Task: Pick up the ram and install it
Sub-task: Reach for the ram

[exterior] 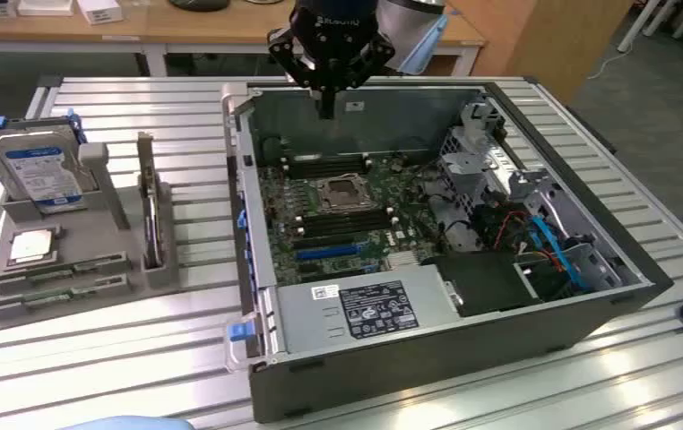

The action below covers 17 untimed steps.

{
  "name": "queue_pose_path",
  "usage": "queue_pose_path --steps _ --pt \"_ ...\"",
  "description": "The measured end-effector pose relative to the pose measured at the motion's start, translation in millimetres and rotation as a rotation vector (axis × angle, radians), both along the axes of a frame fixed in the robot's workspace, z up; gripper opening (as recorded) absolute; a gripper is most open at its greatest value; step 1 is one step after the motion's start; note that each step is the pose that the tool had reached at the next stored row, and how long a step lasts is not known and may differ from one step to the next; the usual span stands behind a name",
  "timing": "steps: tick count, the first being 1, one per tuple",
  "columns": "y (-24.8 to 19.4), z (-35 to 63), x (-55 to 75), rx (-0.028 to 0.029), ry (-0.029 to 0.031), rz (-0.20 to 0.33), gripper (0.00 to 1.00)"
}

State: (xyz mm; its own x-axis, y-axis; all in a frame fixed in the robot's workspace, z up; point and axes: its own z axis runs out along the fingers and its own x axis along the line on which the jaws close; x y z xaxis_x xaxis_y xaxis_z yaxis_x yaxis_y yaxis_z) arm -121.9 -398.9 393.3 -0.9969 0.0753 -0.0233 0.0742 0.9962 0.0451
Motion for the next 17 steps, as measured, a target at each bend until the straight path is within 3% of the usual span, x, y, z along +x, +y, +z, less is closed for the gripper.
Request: queue_pose_path --steps 13,17 --pt "0.0 0.0 -1.0 0.0000 0.0000 0.000 0.10" --pt "0.0 0.0 -7.0 0.0000 0.0000 0.000 0.10"
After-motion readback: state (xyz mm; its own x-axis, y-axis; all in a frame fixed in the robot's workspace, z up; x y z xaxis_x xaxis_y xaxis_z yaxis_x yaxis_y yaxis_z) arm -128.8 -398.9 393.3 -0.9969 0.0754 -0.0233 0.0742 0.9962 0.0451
